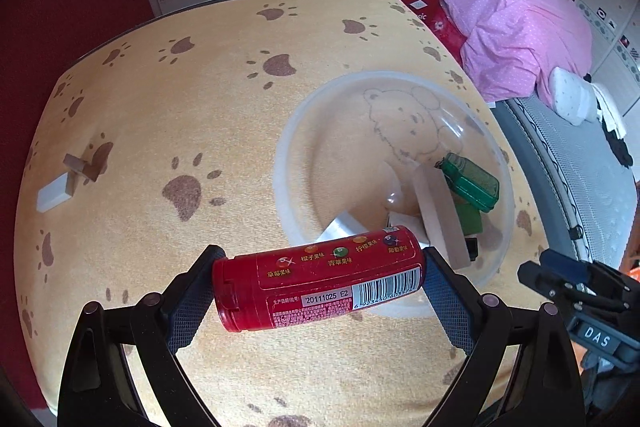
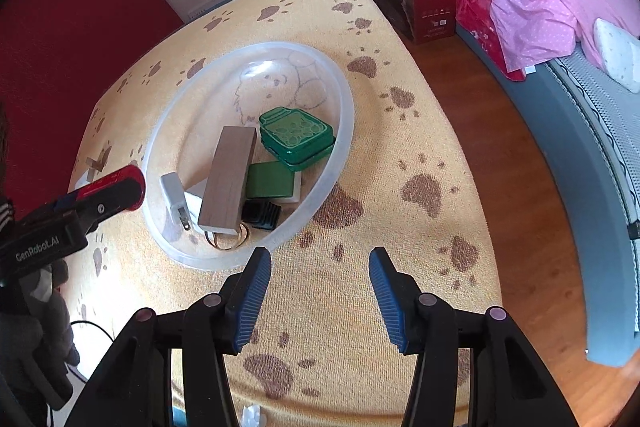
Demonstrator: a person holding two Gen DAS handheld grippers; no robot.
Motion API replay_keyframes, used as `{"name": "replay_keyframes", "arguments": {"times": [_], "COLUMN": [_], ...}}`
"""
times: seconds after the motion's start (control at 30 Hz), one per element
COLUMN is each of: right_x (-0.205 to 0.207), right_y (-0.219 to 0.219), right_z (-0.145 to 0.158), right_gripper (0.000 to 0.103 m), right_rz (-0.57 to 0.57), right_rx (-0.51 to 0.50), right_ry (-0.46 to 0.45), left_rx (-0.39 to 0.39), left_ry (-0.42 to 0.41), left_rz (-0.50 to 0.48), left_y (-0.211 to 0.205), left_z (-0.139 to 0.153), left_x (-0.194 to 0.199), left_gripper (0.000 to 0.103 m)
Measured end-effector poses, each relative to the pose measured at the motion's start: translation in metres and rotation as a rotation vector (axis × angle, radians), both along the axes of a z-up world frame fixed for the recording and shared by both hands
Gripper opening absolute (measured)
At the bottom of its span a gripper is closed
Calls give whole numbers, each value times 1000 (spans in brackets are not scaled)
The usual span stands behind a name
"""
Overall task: Organize rigid objects
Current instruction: 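Open the right gripper to release the grey block while the left gripper carries the red can to the bowl, then lower the red can into the bowl and open the left gripper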
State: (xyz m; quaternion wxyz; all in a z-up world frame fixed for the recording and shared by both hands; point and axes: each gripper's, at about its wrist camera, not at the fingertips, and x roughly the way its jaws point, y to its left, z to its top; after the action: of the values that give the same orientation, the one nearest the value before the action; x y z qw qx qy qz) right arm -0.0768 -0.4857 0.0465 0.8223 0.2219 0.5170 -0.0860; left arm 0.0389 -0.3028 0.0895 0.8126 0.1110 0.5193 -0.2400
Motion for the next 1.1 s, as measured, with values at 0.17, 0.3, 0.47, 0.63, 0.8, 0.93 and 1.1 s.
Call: {"name": "replay_keyframes", "arguments": {"times": [0.17, 0.3, 0.47, 0.63, 0.8, 0.93, 1.1], "right_x": [-6, -10, -8, -3, 0, 2, 4], "right_y": [-4, -9, -13, -7, -1, 4, 12], "right_z": [-3, -7, -8, -7, -8, -9, -8], "right_gripper": [54, 54, 54, 54, 54, 55, 64], "right_rz": [14, 7, -1, 23, 43, 60, 79], "right_rx": [-3, 1, 9, 11, 12, 12, 11], "right_ry": [12, 22, 24, 23, 27, 33, 36], "left_rx": [-7, -13, -24, -38, -36, -34, -34], "left_ry": [6, 13, 45, 51, 46, 50, 58], "left_rz": [-17, -28, -46, -54, -40, -19, 3], "left_y": [-19, -29, -35, -34, -25, -14, -3], "left_z": [-4, -7, -15, -16, -15, -17, -19], "left_x": [5, 11, 16, 17, 19, 21, 21], "left_gripper": [96, 96, 99, 103, 103, 103, 103]}}
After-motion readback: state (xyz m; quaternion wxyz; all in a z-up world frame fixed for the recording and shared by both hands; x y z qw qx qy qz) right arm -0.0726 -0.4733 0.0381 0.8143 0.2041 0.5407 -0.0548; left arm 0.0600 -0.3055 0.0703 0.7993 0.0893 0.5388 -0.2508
